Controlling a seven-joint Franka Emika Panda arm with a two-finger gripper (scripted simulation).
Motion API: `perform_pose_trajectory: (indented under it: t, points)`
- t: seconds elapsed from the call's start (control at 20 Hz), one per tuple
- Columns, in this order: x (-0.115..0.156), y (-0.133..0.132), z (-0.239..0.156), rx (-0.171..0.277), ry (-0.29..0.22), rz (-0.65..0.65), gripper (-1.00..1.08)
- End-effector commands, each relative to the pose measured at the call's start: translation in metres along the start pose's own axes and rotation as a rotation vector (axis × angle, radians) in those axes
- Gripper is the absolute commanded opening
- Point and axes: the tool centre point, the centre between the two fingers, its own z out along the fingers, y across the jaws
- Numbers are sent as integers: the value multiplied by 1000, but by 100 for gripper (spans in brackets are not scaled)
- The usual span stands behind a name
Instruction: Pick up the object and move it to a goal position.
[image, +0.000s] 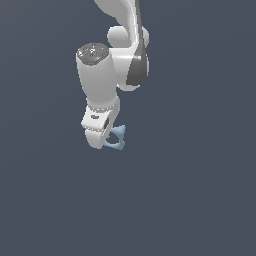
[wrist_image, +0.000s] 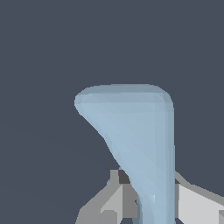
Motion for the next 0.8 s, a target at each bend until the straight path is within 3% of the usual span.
perform_pose_trajectory:
  t: [0.0,0.75]
  points:
    - [-8,-5,-29,-1,0,0,-100]
    - [-55,-29,-202,-1,2,-1,-100]
